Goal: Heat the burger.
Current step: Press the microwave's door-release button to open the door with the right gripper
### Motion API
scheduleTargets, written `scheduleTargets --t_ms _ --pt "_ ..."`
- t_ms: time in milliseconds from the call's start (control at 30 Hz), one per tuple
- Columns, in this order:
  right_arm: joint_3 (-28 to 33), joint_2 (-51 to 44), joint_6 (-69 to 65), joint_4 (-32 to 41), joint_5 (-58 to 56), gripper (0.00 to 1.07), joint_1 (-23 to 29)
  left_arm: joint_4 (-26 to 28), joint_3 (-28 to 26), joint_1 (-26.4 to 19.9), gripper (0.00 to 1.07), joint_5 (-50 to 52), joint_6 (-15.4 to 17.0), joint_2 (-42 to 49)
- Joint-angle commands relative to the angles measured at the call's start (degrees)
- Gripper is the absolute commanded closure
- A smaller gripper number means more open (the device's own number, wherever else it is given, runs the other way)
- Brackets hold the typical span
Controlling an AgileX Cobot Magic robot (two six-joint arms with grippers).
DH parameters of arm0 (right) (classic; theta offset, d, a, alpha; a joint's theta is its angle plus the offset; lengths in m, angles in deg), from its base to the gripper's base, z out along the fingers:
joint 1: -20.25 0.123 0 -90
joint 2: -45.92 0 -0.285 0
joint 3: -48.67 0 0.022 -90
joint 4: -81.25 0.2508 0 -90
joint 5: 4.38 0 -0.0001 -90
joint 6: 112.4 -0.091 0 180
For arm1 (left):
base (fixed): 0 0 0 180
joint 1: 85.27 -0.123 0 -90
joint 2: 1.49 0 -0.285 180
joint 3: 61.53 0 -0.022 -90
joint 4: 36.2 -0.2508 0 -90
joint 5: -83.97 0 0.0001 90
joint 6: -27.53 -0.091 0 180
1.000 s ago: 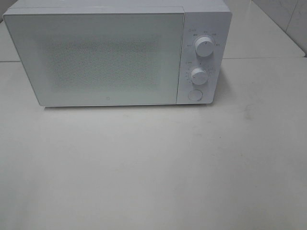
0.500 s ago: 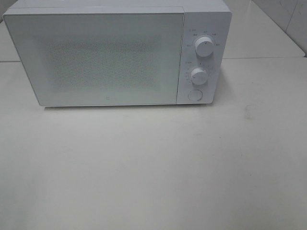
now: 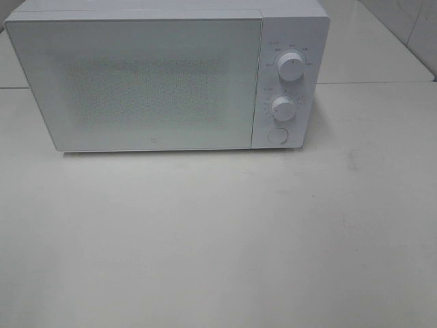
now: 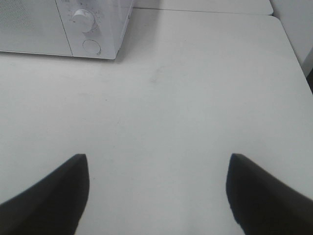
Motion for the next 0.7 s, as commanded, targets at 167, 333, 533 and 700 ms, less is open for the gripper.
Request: scheduleTargets --t_ms 167,333,533,700 --pt "-1.1 9.2 0.6 0.1 5.0 0.32 -0.4 0.2 0.2 -0.1 0.17 0.3 -0.1 1.1" --pt "-1.1 15.8 0.6 1.2 14.7 0.32 -0.4 0.2 0.2 -0.1 0.17 0.3 -0.1 1.1" --pt "-0.4 22.7 0.6 1.2 24.8 0.32 -0.4 0.2 0.2 -0.1 0.17 0.3 -0.1 1.1" --pt "0.1 27.9 0.6 1.6 29.9 0.32 -0.4 0.2 0.2 -0.1 0.17 0.3 -0.1 1.1"
